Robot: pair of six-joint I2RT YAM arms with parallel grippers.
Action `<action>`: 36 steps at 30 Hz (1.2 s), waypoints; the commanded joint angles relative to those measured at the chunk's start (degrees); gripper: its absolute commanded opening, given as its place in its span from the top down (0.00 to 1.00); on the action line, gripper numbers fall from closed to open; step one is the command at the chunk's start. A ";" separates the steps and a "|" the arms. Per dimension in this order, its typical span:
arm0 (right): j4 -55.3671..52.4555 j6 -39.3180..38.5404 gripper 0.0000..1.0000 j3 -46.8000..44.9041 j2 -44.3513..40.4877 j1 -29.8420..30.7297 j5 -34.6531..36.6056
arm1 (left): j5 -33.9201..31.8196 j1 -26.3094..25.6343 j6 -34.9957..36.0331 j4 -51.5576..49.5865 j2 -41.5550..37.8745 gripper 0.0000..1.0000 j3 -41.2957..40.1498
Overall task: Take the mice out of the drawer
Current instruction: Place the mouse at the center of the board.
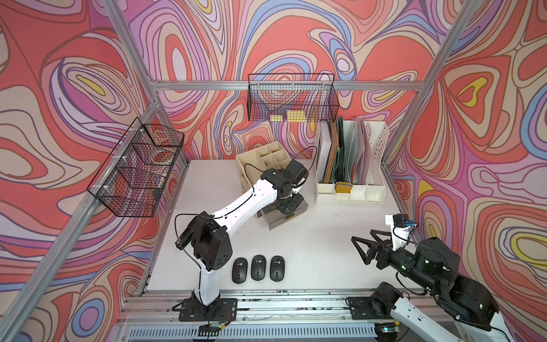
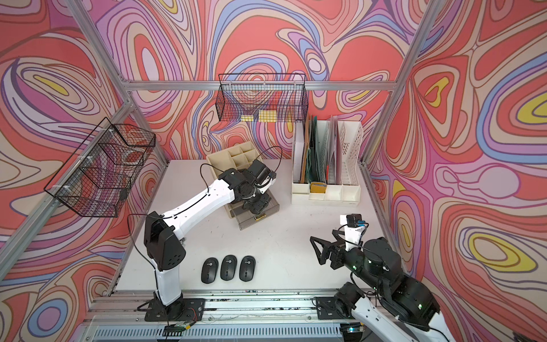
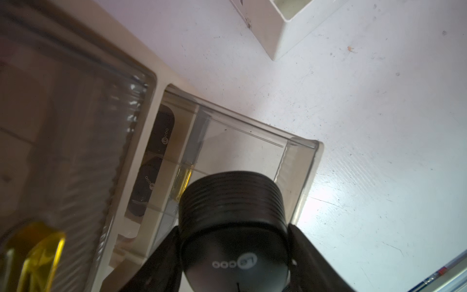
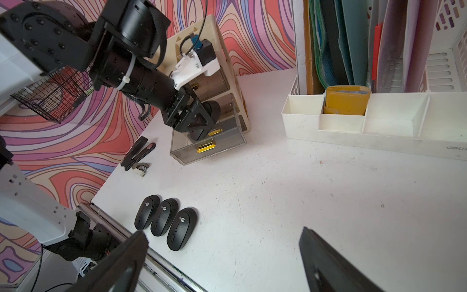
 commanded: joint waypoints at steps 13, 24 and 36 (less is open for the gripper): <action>-7.59 -6.04 0.02 7.20 6.21 0.23 -17.27 | -7.31 -10.10 -32.40 -1.81 -14.89 0.44 -15.41; -10.30 -8.76 0.02 7.45 8.13 0.24 -24.59 | -5.86 -18.57 -46.76 4.48 -18.50 0.45 -26.45; -9.32 -8.47 0.02 4.18 9.13 0.23 -24.03 | -0.63 -25.54 -56.70 17.52 -13.63 0.45 -38.76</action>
